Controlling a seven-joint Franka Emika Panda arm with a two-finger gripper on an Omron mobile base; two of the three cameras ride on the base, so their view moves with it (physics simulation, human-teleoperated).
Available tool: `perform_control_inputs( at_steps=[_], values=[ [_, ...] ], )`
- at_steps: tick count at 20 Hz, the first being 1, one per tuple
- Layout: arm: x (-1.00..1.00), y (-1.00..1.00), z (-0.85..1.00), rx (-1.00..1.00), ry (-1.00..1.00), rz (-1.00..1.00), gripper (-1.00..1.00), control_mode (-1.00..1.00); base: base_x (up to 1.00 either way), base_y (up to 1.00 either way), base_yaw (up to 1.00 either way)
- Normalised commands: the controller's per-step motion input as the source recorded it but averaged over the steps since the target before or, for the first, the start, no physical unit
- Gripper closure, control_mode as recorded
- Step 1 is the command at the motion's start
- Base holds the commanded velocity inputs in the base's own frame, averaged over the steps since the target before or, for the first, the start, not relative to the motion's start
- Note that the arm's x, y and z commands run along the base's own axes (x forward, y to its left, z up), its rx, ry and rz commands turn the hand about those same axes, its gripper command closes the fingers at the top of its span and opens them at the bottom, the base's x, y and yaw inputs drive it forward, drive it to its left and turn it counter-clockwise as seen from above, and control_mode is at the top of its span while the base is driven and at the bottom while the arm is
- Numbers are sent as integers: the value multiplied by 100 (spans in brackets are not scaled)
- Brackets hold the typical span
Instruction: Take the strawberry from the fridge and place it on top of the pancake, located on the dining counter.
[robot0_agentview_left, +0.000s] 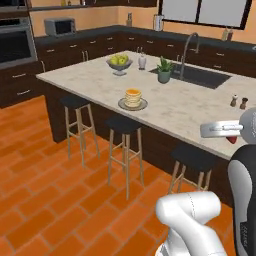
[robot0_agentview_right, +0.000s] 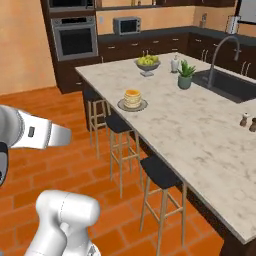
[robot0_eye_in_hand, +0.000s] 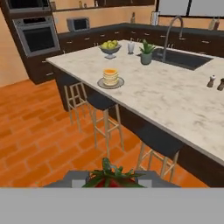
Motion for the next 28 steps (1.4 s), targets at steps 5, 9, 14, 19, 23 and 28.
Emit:
perform_control_inputs(
  at_steps=[5, 9, 14, 19, 23, 28],
  values=[
    [0, 0, 0, 0, 0, 0, 100, 100, 98, 83, -67],
    [0, 0, 0, 0, 0, 0, 100, 100, 92, 100, -59],
    [0, 0, 0, 0, 0, 0, 100, 100, 81, 100, -55],
    [0, 0, 0, 0, 0, 0, 100, 100, 72, 100, -53],
    [0, 0, 0, 0, 0, 0, 100, 100, 64, 100, -51],
    [0, 0, 0, 0, 0, 0, 100, 100, 60, 89, -38]
  ],
)
